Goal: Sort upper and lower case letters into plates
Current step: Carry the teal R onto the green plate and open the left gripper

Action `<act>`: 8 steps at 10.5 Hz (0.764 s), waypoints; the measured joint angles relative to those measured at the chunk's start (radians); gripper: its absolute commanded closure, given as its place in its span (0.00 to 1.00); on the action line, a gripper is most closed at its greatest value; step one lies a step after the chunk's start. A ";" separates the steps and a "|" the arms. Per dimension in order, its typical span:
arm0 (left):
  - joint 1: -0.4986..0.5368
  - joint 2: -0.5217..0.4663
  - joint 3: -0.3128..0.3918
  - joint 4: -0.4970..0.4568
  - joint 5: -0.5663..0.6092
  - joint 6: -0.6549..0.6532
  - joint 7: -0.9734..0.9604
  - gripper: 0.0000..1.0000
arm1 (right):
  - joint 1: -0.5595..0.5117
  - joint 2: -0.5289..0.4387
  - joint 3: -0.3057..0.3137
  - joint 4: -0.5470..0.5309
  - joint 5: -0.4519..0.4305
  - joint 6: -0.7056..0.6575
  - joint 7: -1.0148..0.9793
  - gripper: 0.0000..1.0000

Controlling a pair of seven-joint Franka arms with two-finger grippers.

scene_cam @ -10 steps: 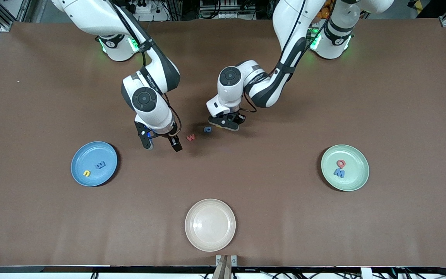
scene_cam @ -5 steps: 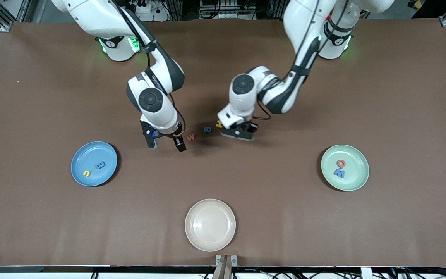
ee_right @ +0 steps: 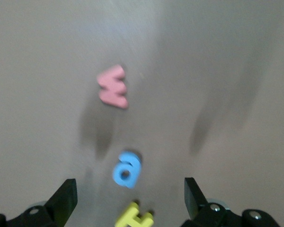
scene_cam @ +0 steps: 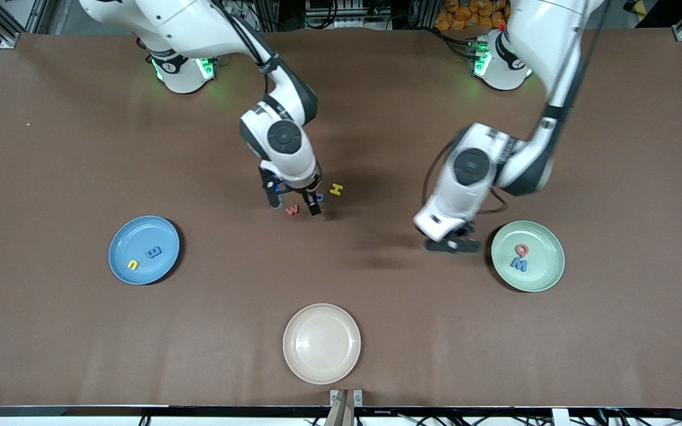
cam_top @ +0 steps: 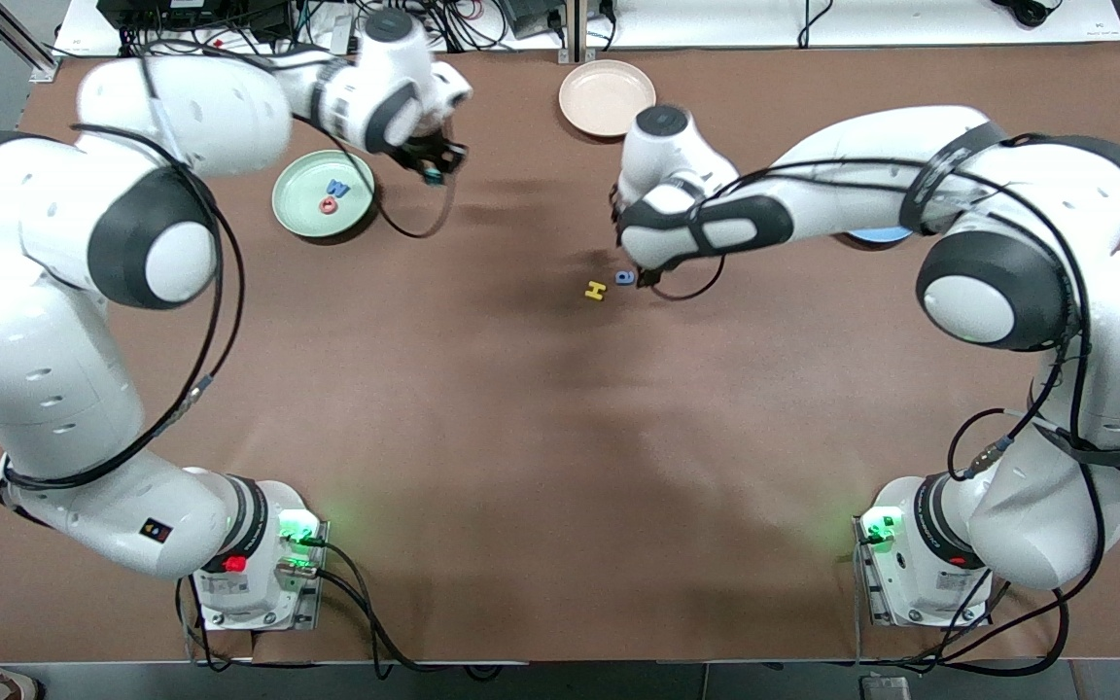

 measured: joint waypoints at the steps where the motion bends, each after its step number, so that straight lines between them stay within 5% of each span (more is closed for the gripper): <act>1: 0.070 0.000 0.000 -0.001 0.000 0.000 0.097 1.00 | 0.024 0.015 0.000 0.001 0.000 0.003 0.027 0.00; 4: 0.206 0.000 0.001 -0.004 0.000 0.000 0.296 1.00 | 0.027 0.035 -0.011 0.002 0.000 0.004 0.053 0.00; 5: 0.229 0.001 0.004 -0.007 0.000 0.000 0.322 0.86 | 0.024 0.035 -0.019 0.003 0.000 0.004 0.060 0.00; 6: 0.239 0.001 0.010 -0.009 0.000 0.000 0.329 0.11 | 0.022 0.035 -0.031 0.006 0.000 0.005 0.066 0.00; 7: 0.242 0.003 0.012 -0.011 -0.002 0.000 0.329 0.00 | 0.021 0.035 -0.042 0.007 0.000 0.011 0.067 0.00; 8: 0.240 0.004 0.012 -0.012 -0.004 0.000 0.329 0.00 | 0.019 0.035 -0.048 0.009 0.000 0.020 0.068 0.00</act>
